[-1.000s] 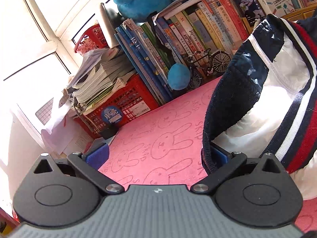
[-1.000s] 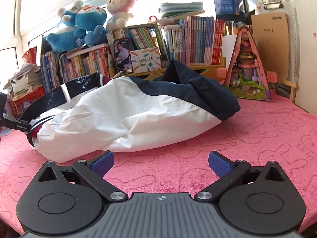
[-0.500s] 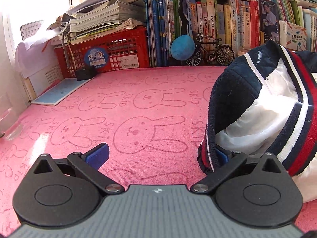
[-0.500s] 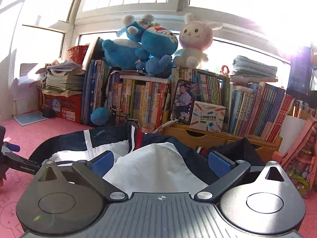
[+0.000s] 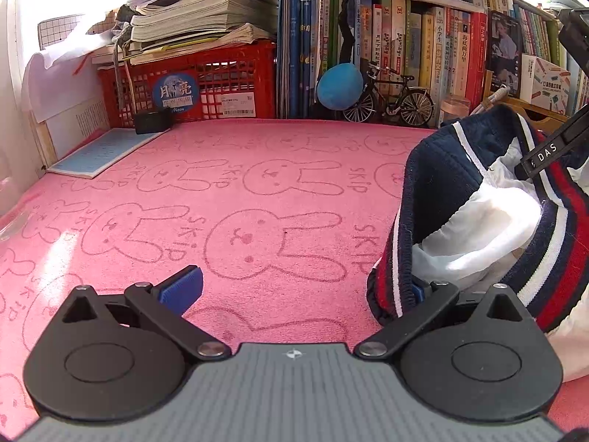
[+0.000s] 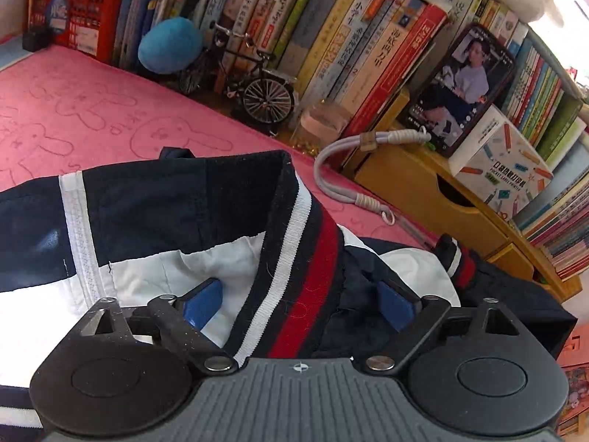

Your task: Fold clothes

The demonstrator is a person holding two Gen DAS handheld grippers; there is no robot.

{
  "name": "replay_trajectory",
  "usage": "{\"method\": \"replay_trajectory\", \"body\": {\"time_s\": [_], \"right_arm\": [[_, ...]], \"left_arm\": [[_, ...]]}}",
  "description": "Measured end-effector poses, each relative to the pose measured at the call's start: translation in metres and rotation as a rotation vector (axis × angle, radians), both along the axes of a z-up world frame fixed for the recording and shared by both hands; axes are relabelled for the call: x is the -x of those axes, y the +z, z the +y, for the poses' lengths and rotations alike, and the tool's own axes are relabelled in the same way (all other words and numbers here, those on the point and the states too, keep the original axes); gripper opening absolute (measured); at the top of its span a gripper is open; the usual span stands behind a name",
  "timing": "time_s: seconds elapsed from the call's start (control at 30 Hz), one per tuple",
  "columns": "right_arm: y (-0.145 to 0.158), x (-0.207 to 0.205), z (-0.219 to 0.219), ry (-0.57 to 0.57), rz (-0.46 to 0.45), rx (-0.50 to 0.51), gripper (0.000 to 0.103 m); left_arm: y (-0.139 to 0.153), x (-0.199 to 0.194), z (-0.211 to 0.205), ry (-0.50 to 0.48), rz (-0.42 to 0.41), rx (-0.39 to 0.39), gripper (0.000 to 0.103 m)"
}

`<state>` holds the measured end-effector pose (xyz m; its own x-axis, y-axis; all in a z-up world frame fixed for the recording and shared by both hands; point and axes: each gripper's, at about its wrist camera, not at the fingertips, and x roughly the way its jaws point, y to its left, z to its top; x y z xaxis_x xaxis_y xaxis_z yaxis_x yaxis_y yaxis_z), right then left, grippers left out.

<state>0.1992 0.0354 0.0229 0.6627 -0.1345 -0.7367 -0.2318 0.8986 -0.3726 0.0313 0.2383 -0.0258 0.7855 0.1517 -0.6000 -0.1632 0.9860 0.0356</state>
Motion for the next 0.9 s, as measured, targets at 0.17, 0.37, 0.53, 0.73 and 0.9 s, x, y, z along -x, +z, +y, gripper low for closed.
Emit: {"method": "replay_trajectory", "body": {"time_s": [0.17,0.37,0.53,0.73,0.9], "right_arm": [[0.016,0.025,-0.044,-0.062,-0.041,-0.051,0.020],[0.047,0.101,-0.118,-0.111,-0.113,-0.072,0.019],[0.051,0.198,-0.151,-0.088,-0.147,-0.137,0.019],[0.039,0.312,-0.201,-0.147,-0.102,-0.197,0.019],[0.011,0.368,-0.230,-0.194,-0.008,-0.224,0.030]], "left_arm": [[0.000,0.000,0.000,-0.009,-0.001,0.004,0.103],[0.002,0.002,-0.007,-0.064,-0.021,-0.008,0.103],[0.009,0.023,-0.023,-0.149,-0.079,-0.041,0.103],[0.024,0.063,-0.035,-0.355,-0.055,0.068,0.103],[0.032,0.099,-0.048,-0.564,-0.016,0.068,0.103]]}}
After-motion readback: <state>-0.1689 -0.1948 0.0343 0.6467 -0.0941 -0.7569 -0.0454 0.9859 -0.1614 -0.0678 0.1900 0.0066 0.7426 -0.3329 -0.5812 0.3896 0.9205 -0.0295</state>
